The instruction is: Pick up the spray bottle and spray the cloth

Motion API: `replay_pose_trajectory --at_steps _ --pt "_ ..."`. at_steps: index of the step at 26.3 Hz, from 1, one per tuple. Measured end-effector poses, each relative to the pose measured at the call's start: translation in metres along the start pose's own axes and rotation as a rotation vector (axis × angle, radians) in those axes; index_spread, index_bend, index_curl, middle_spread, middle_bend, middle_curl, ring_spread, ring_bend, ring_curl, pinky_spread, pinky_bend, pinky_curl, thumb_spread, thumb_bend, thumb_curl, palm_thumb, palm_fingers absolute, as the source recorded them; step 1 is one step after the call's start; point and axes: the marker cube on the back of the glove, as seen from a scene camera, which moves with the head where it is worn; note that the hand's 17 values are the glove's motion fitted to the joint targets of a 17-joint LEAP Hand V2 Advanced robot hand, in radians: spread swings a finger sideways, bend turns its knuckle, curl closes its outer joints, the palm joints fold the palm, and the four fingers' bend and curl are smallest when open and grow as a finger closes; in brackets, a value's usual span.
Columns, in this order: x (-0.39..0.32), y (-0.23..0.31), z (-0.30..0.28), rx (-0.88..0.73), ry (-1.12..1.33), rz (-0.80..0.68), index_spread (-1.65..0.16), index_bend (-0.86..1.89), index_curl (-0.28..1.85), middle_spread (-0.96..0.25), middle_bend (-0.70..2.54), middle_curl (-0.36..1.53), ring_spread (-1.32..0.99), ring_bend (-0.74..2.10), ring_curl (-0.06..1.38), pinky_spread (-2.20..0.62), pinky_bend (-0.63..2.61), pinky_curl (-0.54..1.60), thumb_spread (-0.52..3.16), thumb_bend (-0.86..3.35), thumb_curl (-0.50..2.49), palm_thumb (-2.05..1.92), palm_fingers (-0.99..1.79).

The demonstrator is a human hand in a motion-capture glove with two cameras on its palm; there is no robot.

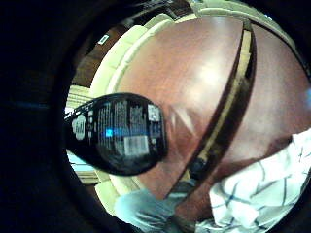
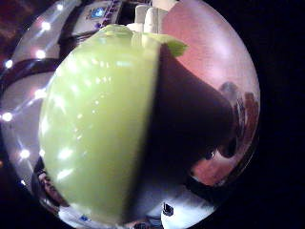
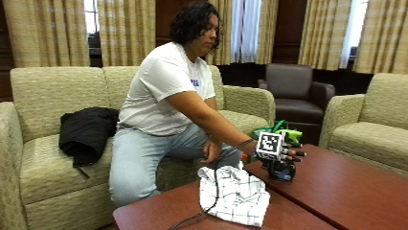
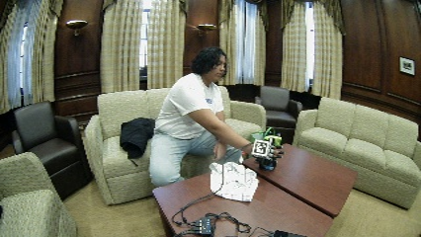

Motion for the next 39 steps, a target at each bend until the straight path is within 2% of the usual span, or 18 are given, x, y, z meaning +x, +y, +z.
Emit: replay_pose_trajectory --at_steps 6,16,28,34,39 --pt "0.001 0.031 -0.046 0.035 0.108 -0.039 -0.45 0.05 0.17 -0.16 0.25 0.36 -0.11 0.42 0.34 0.21 0.49 0.37 0.76 -0.05 0.41 0.35 0.01" --pt "0.019 0.105 -0.136 -0.1 0.435 -0.146 -0.46 0.15 0.17 -0.17 0.27 0.36 -0.11 0.43 0.33 0.21 0.48 0.36 0.76 -0.05 0.39 0.32 0.04" --pt "0.056 0.204 -0.226 -0.202 0.57 -0.169 -0.46 0.15 0.21 -0.18 0.28 0.36 -0.1 0.4 0.32 0.22 0.41 0.34 0.77 -0.05 0.36 0.23 0.13" --pt "0.072 0.219 -0.286 -0.214 0.599 -0.125 -0.46 0.14 0.22 -0.18 0.27 0.36 -0.1 0.39 0.32 0.22 0.39 0.34 0.78 -0.04 0.36 0.21 0.13" --pt "0.079 0.238 -0.315 -0.228 0.646 -0.103 -0.46 0.14 0.22 -0.18 0.27 0.36 -0.1 0.39 0.31 0.22 0.38 0.34 0.79 -0.04 0.35 0.21 0.14"
